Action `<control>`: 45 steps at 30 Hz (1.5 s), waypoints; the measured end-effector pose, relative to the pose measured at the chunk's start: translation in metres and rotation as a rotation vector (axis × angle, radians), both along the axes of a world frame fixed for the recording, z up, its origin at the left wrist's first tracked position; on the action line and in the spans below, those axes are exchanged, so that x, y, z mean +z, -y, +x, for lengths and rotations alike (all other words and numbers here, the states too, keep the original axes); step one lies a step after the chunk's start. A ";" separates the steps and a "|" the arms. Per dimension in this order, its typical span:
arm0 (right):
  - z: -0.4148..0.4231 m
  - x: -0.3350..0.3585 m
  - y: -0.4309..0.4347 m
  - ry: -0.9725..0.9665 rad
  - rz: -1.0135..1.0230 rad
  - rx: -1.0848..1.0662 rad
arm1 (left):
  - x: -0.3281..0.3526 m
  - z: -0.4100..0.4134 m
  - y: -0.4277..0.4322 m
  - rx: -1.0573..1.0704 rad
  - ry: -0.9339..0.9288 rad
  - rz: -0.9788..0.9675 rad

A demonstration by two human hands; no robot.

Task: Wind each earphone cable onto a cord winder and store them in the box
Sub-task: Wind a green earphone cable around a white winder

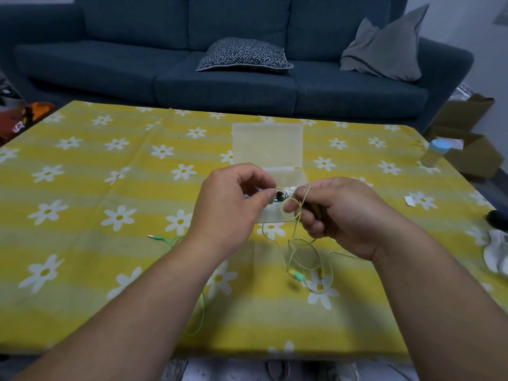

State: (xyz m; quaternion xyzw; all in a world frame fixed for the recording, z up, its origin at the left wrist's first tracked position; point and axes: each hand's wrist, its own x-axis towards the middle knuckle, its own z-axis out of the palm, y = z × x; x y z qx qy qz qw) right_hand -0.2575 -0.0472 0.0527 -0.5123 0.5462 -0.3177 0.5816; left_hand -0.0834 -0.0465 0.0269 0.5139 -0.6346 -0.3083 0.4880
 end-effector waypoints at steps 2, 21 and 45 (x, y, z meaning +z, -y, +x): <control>0.001 0.001 0.000 -0.012 -0.026 -0.002 | -0.003 -0.003 0.001 -0.010 -0.078 0.096; 0.002 0.007 0.003 -0.102 -0.191 -0.109 | -0.004 -0.006 -0.005 -0.206 -0.186 0.303; -0.031 0.007 0.012 -0.286 -0.179 -0.486 | 0.004 0.016 0.012 0.017 -0.931 0.618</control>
